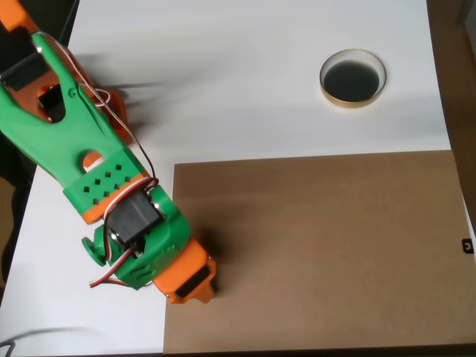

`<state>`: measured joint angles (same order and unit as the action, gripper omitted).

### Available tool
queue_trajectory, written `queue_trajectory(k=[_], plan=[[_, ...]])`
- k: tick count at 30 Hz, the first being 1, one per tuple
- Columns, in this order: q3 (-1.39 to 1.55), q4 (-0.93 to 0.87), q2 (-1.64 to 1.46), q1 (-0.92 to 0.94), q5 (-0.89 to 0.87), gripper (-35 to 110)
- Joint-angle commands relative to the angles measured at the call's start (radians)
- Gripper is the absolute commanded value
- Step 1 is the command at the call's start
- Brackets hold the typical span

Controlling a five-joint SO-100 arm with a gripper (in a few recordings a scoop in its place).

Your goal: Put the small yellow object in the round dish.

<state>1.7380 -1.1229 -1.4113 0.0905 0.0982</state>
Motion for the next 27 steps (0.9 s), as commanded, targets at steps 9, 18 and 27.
queue_trajectory(k=[9, 18, 27], plan=[[-0.236, -0.107, -0.041, -0.074, 0.106, 0], [-0.413, -0.196, 0.044, -0.212, 0.172, 0], [-0.472, -0.212, 0.092, -0.383, 0.187, 0]])
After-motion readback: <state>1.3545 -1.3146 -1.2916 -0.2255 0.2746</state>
